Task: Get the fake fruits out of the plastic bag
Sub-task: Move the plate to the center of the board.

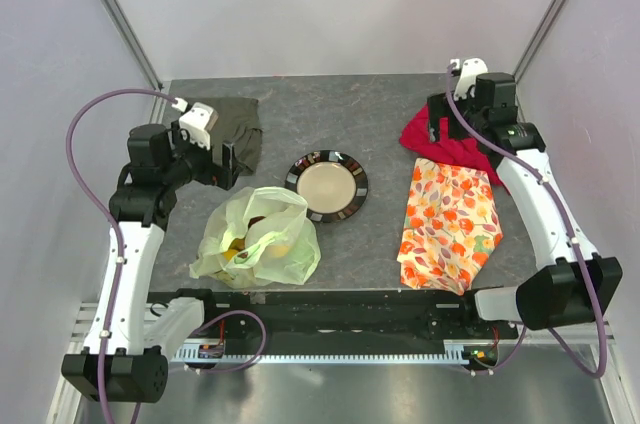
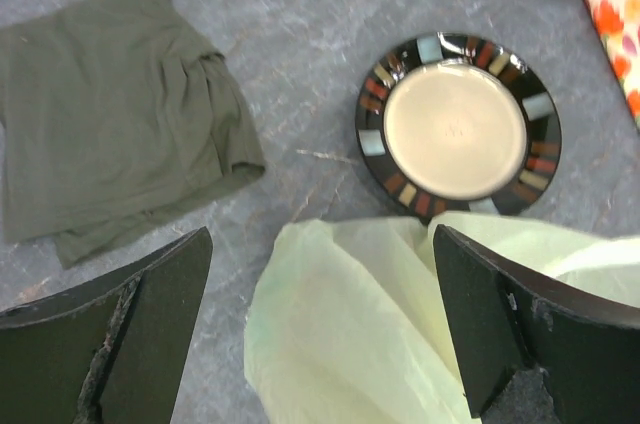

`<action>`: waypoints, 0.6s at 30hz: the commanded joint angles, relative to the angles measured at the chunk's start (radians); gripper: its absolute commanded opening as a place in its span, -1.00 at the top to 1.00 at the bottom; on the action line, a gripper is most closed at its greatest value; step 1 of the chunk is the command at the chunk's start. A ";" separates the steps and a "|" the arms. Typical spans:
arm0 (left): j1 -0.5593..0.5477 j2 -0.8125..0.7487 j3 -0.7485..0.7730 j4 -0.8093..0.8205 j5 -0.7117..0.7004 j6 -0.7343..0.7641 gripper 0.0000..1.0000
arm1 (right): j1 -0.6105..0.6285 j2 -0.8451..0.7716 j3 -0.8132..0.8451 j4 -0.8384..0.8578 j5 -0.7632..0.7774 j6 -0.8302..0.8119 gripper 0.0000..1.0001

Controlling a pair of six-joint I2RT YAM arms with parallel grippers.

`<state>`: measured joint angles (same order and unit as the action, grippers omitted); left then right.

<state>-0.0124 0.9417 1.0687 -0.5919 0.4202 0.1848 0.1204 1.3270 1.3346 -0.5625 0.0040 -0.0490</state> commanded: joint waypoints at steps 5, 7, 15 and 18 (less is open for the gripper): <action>0.005 -0.009 0.106 -0.311 0.081 0.215 -0.89 | 0.082 0.110 0.070 -0.004 -0.426 -0.190 -0.96; 0.006 0.011 0.167 -0.422 0.074 0.261 -0.84 | 0.111 0.193 0.081 -0.010 -0.378 -0.160 -0.96; 0.011 0.040 0.549 -0.670 0.287 0.288 -0.89 | 0.148 0.475 0.147 0.053 -0.368 -0.014 -0.96; 0.011 0.100 0.644 -0.863 0.377 0.343 -0.89 | 0.173 0.612 0.274 0.053 -0.358 0.004 -0.96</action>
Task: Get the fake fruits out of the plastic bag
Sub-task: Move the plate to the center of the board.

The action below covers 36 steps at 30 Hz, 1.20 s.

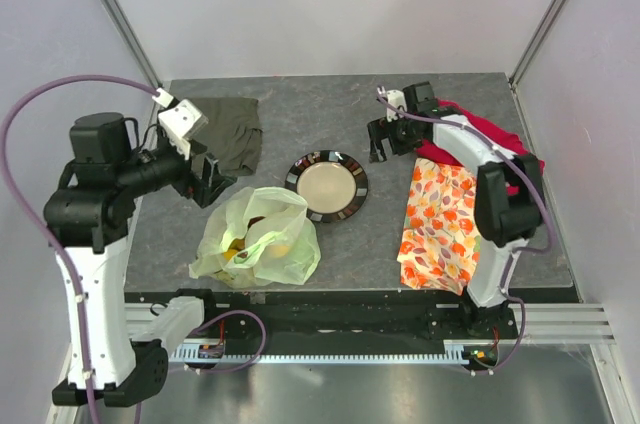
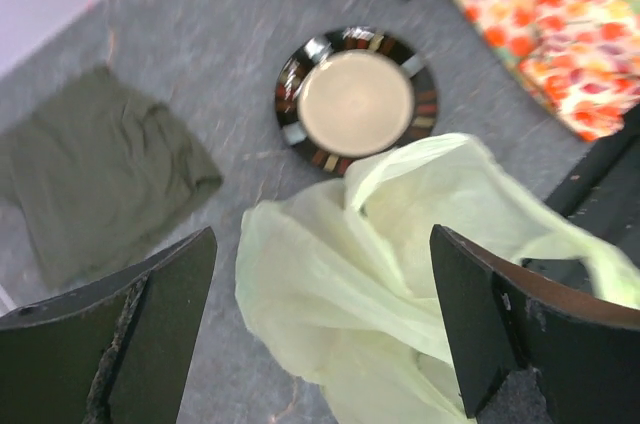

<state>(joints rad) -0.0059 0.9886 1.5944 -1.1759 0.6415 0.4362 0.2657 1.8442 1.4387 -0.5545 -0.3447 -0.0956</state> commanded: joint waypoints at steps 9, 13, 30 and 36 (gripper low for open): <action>0.004 -0.024 0.053 -0.292 0.078 0.167 -0.88 | 0.106 0.208 0.182 0.027 0.036 0.204 -0.85; 0.004 -0.028 0.050 -0.251 0.061 0.138 -0.87 | 0.107 0.168 0.095 0.028 0.027 0.270 -0.72; 0.003 -0.018 0.058 -0.157 0.086 0.139 -0.82 | 0.078 0.027 -0.155 -0.056 -0.122 0.274 1.00; 0.004 -0.007 0.026 -0.126 0.089 0.154 -0.82 | 0.032 -0.062 -0.245 -0.205 -0.090 0.204 1.00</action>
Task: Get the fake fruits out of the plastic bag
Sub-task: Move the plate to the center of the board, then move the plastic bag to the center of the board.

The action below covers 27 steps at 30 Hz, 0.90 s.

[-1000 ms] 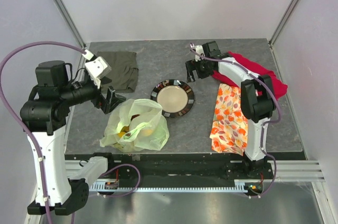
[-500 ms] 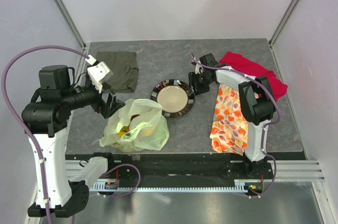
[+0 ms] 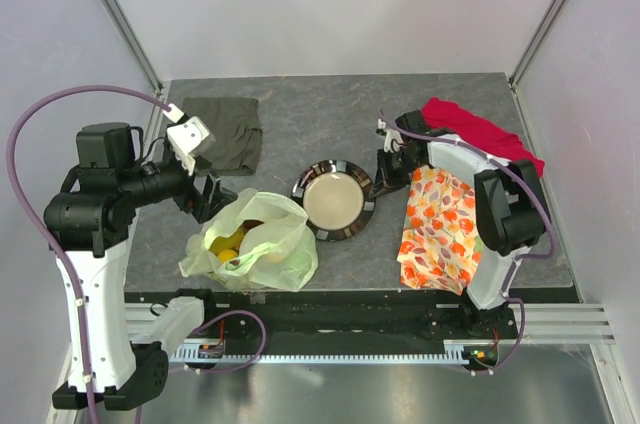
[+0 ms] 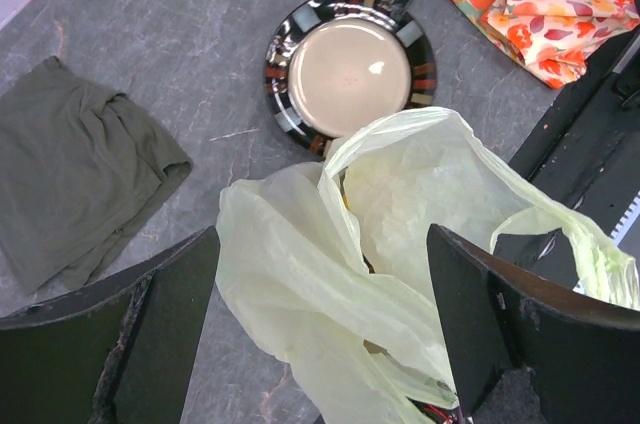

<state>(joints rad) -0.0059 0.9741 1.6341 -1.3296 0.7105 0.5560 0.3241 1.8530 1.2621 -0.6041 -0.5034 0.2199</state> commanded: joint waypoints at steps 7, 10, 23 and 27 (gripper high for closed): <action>0.003 0.034 0.013 -0.144 0.063 0.197 -0.95 | -0.040 -0.141 -0.256 -0.226 0.115 -0.123 0.82; 0.003 0.029 0.013 -0.198 0.031 0.268 -0.99 | -0.040 -0.173 -0.348 -0.221 0.059 -0.102 0.34; 0.003 -0.135 -0.020 -0.210 -0.335 0.202 -0.99 | -0.008 -0.374 0.015 -0.315 -0.176 -0.342 -0.96; 0.003 -0.158 -0.019 -0.209 -0.342 0.190 -0.99 | 0.105 -0.452 0.109 -0.165 -0.236 -0.418 -0.96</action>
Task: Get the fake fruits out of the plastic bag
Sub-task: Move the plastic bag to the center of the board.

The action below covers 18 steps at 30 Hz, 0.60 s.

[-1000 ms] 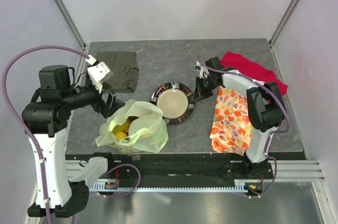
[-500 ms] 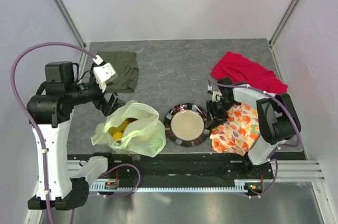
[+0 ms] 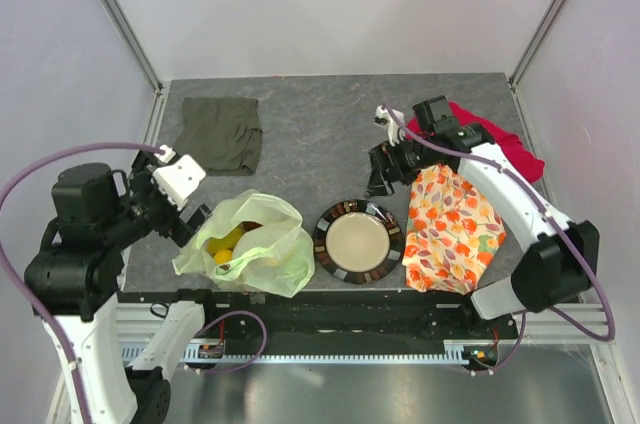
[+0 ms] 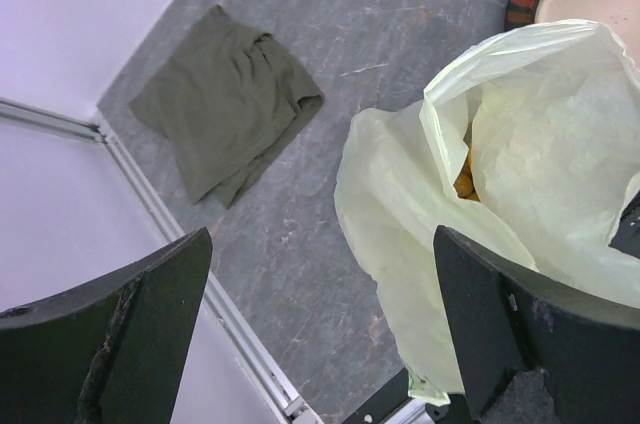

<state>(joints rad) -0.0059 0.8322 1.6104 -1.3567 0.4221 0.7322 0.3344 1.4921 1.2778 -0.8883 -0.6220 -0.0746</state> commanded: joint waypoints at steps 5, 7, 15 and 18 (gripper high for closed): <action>0.003 -0.002 -0.029 -0.127 -0.063 -0.121 -0.96 | 0.209 -0.017 0.204 0.362 -0.068 0.007 -0.96; 0.003 -0.004 -0.085 -0.061 -0.060 -0.174 -0.96 | 0.256 0.086 0.295 0.365 -0.113 0.068 -0.96; 0.003 -0.028 -0.227 0.192 -0.112 -0.326 -0.90 | 0.431 0.238 0.411 0.381 -0.110 0.052 -0.96; 0.003 -0.044 -0.259 0.263 -0.124 -0.381 -0.90 | 0.472 0.289 0.433 0.350 -0.104 0.010 -0.96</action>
<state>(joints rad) -0.0059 0.8169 1.3792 -1.2583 0.3367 0.4847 0.7498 1.7485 1.6421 -0.5381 -0.7113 -0.0257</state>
